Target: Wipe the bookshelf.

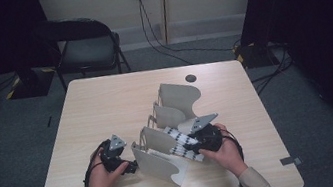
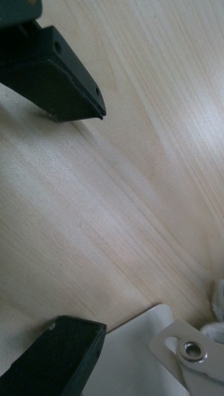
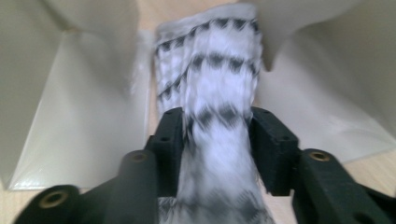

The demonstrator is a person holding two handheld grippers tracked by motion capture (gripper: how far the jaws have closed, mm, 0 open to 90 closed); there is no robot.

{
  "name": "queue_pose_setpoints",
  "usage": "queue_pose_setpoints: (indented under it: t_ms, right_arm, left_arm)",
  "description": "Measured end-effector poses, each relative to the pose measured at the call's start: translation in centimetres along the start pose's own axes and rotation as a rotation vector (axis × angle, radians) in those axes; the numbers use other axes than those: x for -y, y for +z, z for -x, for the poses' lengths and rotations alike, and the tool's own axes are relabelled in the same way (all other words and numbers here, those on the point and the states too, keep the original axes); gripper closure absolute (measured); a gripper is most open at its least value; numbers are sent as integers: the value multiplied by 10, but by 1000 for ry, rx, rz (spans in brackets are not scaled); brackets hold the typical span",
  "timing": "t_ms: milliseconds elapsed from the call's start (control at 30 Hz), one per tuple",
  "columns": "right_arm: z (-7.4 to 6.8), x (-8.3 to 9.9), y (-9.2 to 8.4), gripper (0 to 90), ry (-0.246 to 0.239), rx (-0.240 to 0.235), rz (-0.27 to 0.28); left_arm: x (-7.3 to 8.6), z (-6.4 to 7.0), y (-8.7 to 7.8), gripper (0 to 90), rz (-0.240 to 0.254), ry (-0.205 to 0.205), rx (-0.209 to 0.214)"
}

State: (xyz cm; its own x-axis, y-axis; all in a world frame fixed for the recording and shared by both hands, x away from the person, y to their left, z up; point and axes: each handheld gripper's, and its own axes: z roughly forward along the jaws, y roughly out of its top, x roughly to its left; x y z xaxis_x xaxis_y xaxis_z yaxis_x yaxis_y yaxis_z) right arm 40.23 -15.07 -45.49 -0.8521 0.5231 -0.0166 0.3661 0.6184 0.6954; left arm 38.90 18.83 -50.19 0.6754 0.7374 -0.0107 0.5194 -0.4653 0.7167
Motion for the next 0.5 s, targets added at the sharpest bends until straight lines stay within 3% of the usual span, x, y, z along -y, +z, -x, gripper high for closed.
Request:
queue_pose_setpoints:
  t_ms: [100,167,267,500]
  right_arm:
    - [3,-1,-7,461,24,20,40]
    - [2,-1,-8,461,21,21,46]
    - [-2,-3,-12,449,-12,39,51]
    - [-8,-4,-25,474,-54,32,97]
  left_arm:
    - [0,0,0,0,0,0,0]
    - [0,0,0,0,0,0,0]
    - [0,0,0,0,0,3,1]
    - [0,0,0,0,-5,17,0]
